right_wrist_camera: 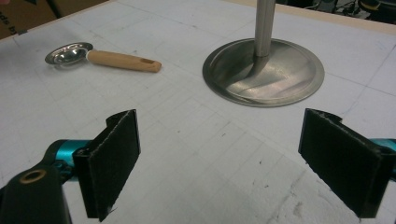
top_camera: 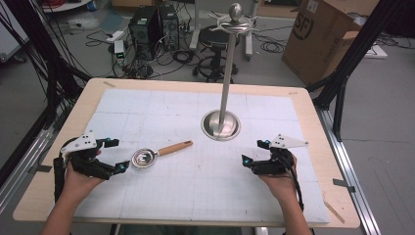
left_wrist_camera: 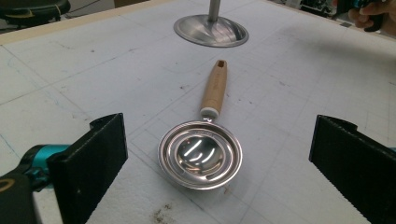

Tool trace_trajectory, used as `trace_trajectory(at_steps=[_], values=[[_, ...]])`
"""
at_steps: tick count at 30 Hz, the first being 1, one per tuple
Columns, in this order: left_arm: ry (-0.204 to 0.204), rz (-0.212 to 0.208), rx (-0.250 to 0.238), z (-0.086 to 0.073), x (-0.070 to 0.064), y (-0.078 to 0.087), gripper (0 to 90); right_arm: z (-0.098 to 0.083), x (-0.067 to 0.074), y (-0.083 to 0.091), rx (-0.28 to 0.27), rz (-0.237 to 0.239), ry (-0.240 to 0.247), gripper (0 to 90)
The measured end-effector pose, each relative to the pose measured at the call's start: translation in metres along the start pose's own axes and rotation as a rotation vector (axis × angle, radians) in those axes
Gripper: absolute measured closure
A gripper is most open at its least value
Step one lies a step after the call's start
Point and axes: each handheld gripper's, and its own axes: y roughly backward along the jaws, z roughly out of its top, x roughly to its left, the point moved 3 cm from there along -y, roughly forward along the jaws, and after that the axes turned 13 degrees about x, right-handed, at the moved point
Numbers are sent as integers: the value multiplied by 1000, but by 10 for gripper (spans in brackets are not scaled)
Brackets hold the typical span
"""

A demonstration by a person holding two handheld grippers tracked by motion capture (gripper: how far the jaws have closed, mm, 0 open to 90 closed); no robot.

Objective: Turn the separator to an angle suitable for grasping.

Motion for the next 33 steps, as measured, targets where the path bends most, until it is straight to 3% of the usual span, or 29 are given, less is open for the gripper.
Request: trace_trajectory(at_steps=[12, 23, 33], values=[[7, -2, -17, 0, 0, -1, 50, -1, 1, 3, 4, -13, -6, 116], [22, -30, -51, 3, 1, -3, 50, -1, 0, 2, 10, -12, -1, 117], [7, -44, -20, 14, -6, -20, 50, 0, 0, 0, 5, 6, 12, 140]])
